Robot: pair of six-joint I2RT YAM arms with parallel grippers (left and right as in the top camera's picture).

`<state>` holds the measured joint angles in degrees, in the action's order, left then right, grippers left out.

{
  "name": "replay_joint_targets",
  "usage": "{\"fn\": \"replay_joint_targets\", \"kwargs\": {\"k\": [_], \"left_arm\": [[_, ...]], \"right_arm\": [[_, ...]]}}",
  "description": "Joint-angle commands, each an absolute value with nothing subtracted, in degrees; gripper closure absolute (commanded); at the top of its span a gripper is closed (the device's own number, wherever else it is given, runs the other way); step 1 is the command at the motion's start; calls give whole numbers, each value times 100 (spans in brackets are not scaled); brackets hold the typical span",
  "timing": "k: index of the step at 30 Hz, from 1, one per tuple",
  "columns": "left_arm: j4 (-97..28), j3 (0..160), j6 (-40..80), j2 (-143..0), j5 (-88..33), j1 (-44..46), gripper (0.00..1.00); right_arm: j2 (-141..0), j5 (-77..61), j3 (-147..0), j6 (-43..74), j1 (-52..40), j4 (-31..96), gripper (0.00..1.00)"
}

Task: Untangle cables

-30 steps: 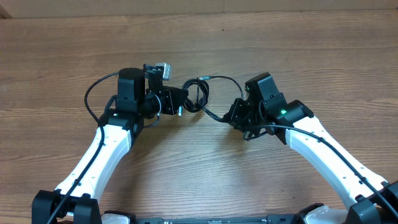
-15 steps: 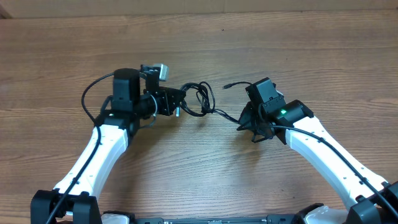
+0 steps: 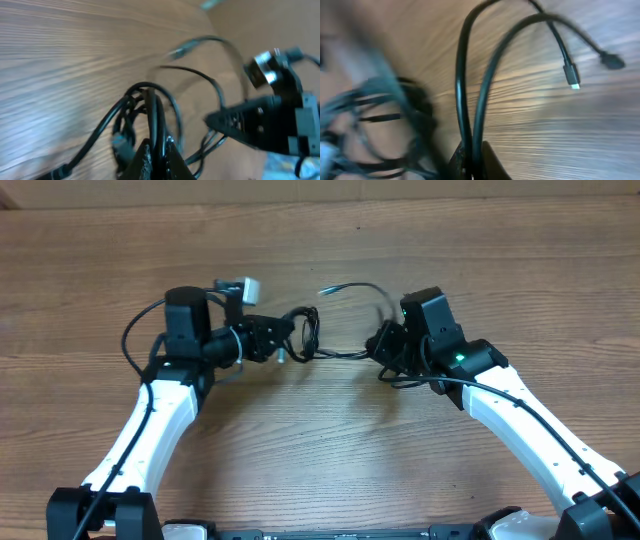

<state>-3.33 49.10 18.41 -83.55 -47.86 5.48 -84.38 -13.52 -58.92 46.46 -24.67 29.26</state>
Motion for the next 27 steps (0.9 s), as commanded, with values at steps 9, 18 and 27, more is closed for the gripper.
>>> {"fn": "replay_joint_targets", "kwargs": {"k": [9,18,27], "left_arm": [[-89,4958,871,-8324,-5236,1192,96],[-152,4958,296,-8324,-5253,1192,96],[-211,4958,167,-8324,-5256,1192,96]], "right_arm": [[-8337,-2327,-5894,4294,-2436,2902,60],[-8285,-2370,-5927,3395,-2418,2921,53],[-7153,-2864,-6154,2952,-2241,3022,48]]}}
